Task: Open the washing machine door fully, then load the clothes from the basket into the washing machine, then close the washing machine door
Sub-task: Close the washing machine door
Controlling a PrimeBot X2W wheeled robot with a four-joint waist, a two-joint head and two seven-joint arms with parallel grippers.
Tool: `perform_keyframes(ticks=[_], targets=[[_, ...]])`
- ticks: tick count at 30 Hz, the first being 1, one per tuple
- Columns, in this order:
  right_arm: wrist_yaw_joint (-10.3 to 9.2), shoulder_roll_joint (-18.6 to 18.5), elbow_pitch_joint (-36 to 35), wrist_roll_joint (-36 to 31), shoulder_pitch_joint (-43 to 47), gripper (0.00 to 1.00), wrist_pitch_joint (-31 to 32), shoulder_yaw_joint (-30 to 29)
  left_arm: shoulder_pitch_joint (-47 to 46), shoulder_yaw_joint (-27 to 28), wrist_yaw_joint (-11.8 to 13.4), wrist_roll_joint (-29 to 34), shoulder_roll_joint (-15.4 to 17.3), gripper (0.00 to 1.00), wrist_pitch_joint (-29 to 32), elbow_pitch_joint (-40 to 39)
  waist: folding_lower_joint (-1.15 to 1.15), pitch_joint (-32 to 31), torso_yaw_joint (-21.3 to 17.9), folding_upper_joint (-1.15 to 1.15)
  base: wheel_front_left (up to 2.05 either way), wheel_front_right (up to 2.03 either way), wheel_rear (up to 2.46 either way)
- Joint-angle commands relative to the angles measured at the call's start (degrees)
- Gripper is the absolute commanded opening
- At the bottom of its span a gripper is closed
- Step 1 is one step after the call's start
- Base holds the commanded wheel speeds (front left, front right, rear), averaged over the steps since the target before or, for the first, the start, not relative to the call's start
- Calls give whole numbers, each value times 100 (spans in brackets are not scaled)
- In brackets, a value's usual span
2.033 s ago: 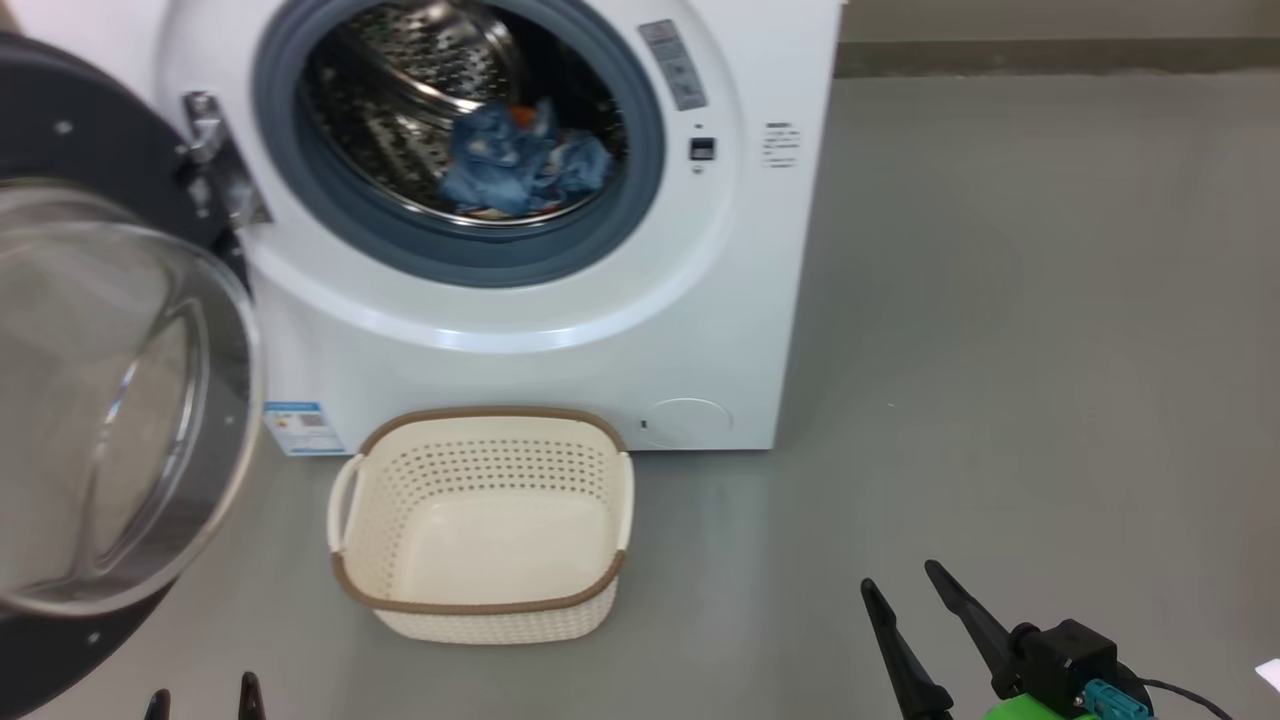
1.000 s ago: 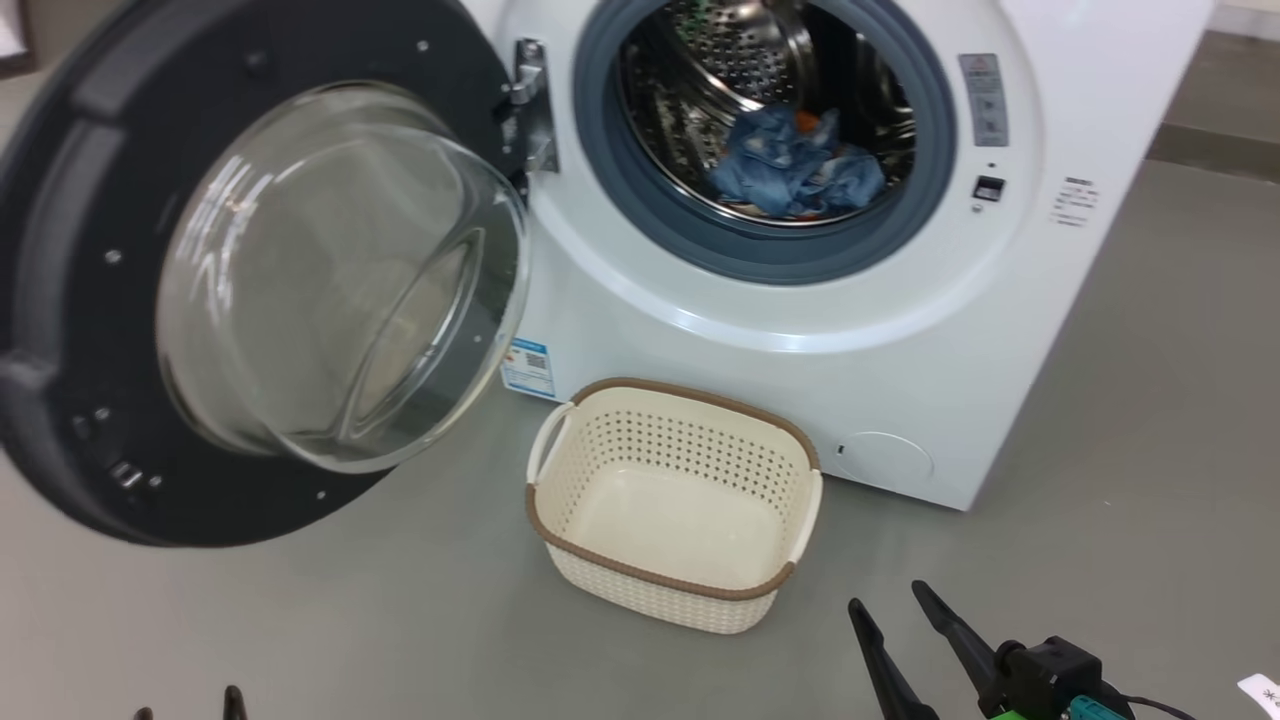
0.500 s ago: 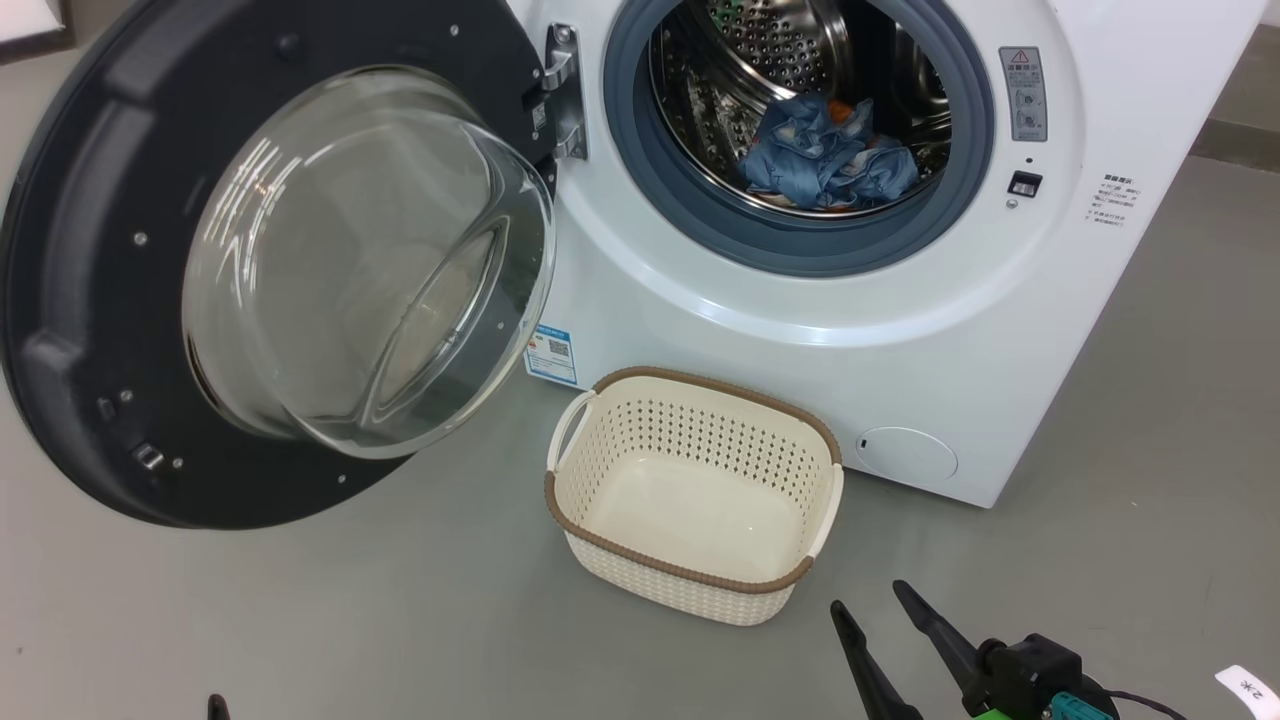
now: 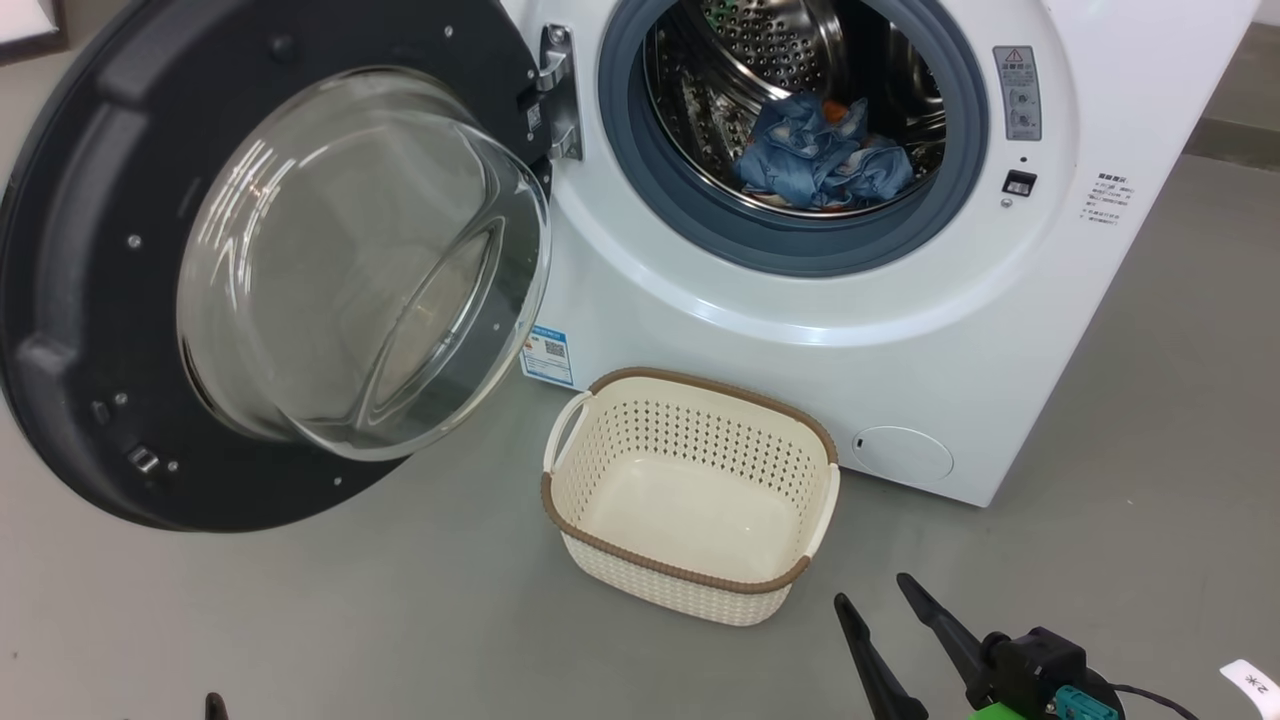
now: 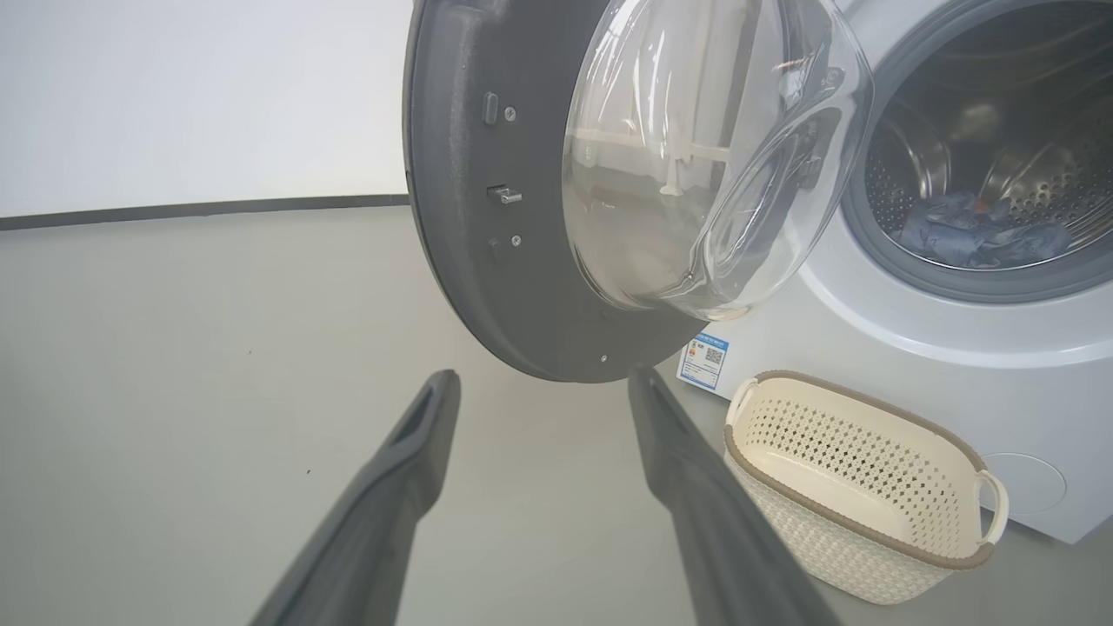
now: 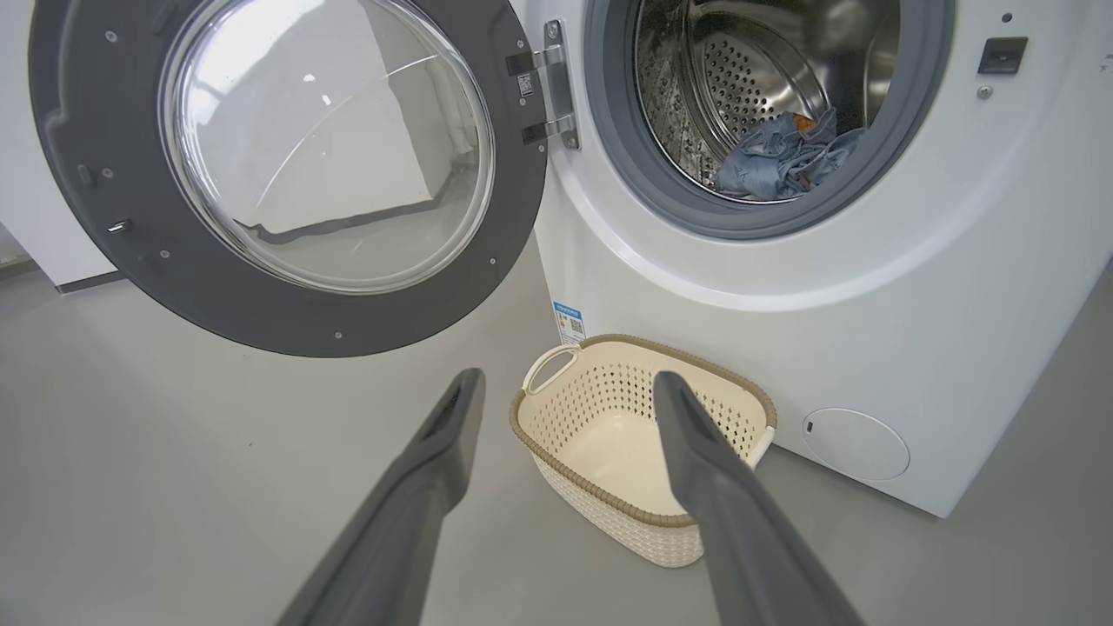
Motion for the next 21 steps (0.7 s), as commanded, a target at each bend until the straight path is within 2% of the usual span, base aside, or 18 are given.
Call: perform_keyframes(ticks=[1,21], targets=[[9,-37,-135,-1,-145,100,-28,107,-108,185,6,-23,15,100,-30,-156,0,-4,-4,0,0,0,0],[9,41,-255,-158,-2,100,-28,-87,-76,227,-91,-69,15,100,-31,-70,0,-139,-83,0,0,0,0]])
